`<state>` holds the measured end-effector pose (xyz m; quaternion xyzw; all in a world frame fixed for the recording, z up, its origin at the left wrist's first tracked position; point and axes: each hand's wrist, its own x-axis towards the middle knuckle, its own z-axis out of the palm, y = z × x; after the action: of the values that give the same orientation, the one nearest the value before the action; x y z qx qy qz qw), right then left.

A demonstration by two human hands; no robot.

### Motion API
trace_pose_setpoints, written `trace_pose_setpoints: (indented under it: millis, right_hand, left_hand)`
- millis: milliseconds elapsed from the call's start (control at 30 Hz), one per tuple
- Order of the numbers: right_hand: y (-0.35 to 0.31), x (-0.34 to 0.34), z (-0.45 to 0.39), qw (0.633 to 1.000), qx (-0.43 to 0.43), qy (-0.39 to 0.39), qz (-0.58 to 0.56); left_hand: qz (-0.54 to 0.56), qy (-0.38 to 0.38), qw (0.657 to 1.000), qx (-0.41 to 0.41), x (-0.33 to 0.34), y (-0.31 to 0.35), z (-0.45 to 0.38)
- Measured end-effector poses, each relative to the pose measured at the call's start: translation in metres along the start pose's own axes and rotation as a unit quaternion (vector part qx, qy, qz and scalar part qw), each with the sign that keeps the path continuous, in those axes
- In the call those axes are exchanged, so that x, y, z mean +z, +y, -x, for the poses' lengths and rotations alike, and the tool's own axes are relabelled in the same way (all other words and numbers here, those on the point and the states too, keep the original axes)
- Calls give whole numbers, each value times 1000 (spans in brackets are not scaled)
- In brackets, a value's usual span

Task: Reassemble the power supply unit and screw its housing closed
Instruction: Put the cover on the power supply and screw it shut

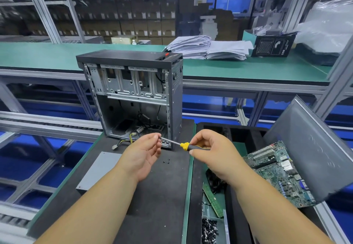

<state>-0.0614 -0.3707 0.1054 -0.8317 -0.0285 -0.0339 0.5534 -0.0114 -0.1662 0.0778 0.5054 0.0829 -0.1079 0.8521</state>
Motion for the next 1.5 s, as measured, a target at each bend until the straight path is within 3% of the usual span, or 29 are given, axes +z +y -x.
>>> trace_pose_setpoints:
  millis: [267, 433, 600, 767, 1033, 1200, 1300, 1367, 1500]
  right_hand:
    - [-7, -3, 3, 999, -14, 23, 37]
    - [-11, 2, 2, 999, -6, 53, 6]
    - [-15, 16, -5, 997, 20, 79, 7]
    - [-23, 34, -17, 992, 55, 62, -99]
    - [-42, 90, -53, 969, 28, 148, -194]
    - [-52, 129, -78, 973, 35, 150, -172]
    - [-57, 144, -86, 983, 37, 159, -86]
    - [-59, 151, -89, 988, 36, 153, -3]
    - [-58, 163, -95, 978, 55, 131, 152]
  left_hand:
    - [-189, 15, 980, 50, -10, 5, 8]
    - [-334, -2, 936, 107, -23, 13, 10]
    - [-322, -46, 936, 135, -38, 25, 8]
    - [-281, -69, 950, 117, -59, 35, -6]
    - [-268, -125, 950, 103, -109, 62, -47]
    - [-258, -180, 945, 91, -137, 79, -73]
    - [-265, -180, 944, 79, -154, 78, -94]
    - [-347, -172, 918, 88, -166, 71, -107]
    - [-599, -229, 759, 112, -189, 45, -126]
